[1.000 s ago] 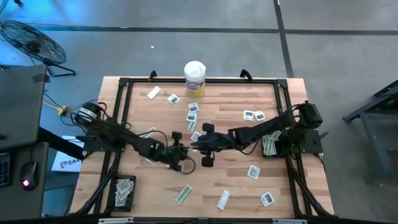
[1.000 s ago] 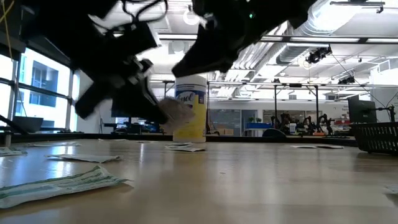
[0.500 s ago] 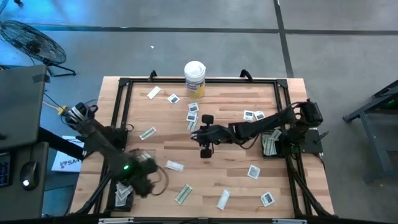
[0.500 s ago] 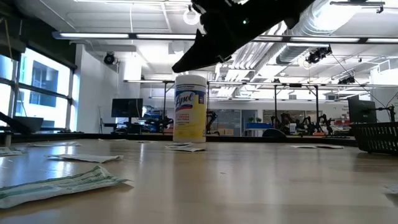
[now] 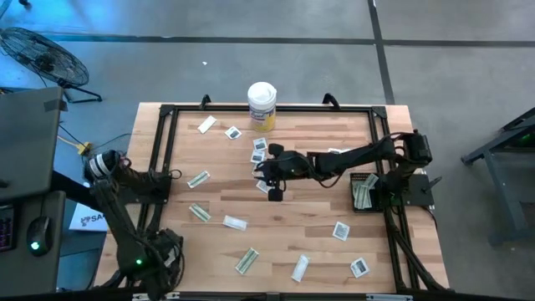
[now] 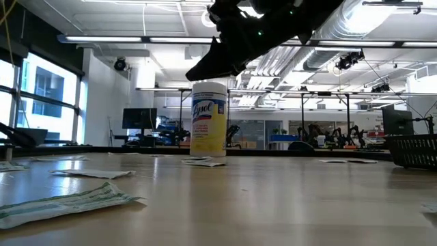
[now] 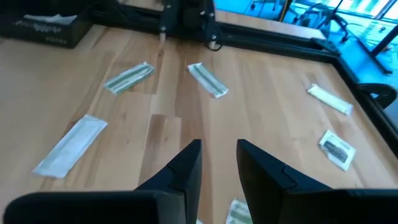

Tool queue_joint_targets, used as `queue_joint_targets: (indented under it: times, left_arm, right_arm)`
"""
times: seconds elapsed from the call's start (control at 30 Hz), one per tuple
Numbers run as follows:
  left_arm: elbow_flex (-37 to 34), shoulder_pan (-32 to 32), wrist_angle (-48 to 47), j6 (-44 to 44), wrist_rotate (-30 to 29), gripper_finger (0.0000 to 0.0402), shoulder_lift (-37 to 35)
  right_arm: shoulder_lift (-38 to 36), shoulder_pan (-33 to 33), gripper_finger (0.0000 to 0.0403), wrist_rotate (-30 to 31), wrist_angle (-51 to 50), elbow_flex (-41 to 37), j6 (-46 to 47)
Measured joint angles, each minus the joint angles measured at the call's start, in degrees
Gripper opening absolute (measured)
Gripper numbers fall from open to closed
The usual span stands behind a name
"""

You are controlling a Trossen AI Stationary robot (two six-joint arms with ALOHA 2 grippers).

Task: Pick & Place First Aid Supplies
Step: Put the white towelette sachet into the left black bin

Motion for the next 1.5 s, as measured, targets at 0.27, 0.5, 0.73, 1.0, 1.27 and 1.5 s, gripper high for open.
queue_joint_targets:
  times: [0.27, 0.5, 0.73, 1.0, 1.27, 1.5]
  left_arm:
    - [0.0, 1.25, -0.86, 1.43, 5.87, 0.0005, 6.21]
    - [-0.49, 2.68, -1.12, 1.28, 5.9, 0.0025, 9.05]
    - [-4.59, 5.66, -0.59, 3.83, 13.52, 0.0045, 10.58]
    - [-0.53, 7.01, -0.66, 9.16, 13.72, 0.009, 10.51]
    - [8.68, 6.95, -9.71, 11.55, 13.47, 0.0106, 10.46]
    - [11.49, 8.1, -15.75, 13.25, -21.1, 0.0106, 10.3]
  right_arm:
    - [0.0, -1.45, 0.0094, -2.22, 2.07, 0.0, 0.0]
    - [0.02, -1.69, 0.0094, -2.6, 2.03, 0.0, 0.17]
    - [0.04, -1.63, 0.0094, -4.07, 1.81, 0.0, 0.17]
    - [0.04, -1.63, 0.0094, -4.83, 1.78, 0.0, 0.42]
    - [0.04, -2.06, 0.0094, -4.87, -0.62, 0.0, 0.42]
    - [0.08, -3.73, 0.0094, -4.24, -3.45, -0.02, -1.24]
